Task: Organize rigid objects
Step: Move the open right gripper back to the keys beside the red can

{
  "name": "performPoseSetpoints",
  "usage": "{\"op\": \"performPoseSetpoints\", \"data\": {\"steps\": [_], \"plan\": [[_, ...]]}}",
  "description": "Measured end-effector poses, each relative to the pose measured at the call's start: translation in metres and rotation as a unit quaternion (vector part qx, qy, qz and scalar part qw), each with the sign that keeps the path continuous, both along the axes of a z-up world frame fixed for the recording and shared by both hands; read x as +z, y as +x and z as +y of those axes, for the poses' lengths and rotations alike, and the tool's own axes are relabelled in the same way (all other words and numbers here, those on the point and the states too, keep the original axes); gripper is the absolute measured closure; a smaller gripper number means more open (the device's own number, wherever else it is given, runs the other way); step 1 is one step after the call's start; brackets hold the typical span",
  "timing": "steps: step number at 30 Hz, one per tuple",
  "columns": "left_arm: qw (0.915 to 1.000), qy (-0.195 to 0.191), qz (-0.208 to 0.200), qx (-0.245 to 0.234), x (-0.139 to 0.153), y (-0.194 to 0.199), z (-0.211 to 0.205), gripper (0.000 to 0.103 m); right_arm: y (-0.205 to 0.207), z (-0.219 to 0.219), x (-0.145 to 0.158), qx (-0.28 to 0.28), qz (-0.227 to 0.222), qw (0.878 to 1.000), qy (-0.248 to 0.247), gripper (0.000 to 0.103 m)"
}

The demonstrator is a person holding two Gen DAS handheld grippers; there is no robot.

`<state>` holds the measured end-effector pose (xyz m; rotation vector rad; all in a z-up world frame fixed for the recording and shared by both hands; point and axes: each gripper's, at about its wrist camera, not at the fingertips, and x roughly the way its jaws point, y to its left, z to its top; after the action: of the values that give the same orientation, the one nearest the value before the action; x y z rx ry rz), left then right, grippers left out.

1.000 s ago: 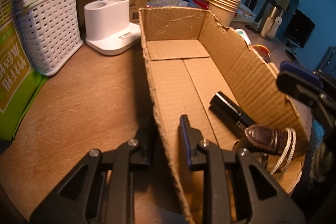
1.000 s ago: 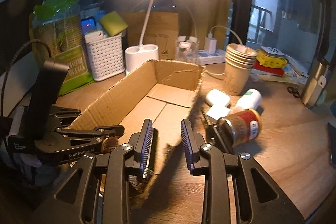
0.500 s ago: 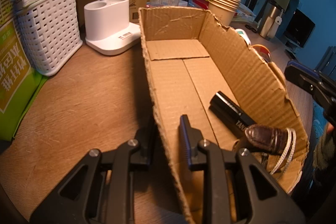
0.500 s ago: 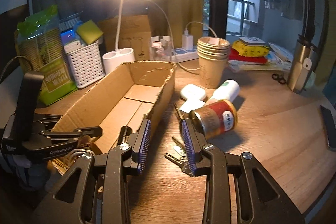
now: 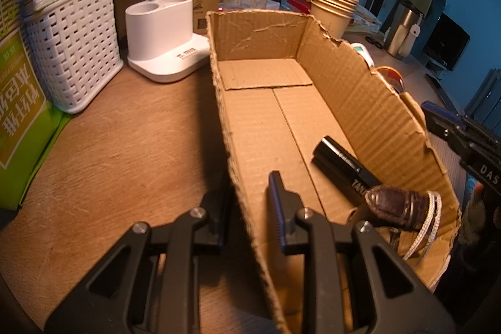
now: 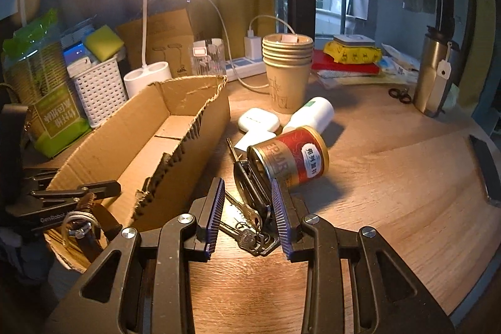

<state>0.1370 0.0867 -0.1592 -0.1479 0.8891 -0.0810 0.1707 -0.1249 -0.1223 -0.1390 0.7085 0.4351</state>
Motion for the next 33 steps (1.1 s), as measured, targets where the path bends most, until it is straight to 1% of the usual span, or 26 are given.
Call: {"op": "performPoseSetpoints", "data": {"steps": [16,23,27,33], "plan": [[1.0,0.0,0.0,0.0,0.0,0.0,0.0,0.078,0.014,0.003,-0.017,-0.01,0.025,0.999,-0.017,0.07],[1.0,0.0,0.0,-0.001,0.0,0.0,0.0,0.077,0.016,0.007,-0.022,-0.007,0.03,0.999,-0.024,0.066],[1.0,0.0,0.0,-0.001,0.0,0.0,0.0,0.077,0.018,0.011,-0.026,-0.003,0.039,0.999,-0.031,0.065],[1.0,0.0,0.0,-0.001,0.0,0.0,0.0,0.077,0.02,0.018,-0.028,-0.001,0.042,0.998,-0.047,0.065]]}}
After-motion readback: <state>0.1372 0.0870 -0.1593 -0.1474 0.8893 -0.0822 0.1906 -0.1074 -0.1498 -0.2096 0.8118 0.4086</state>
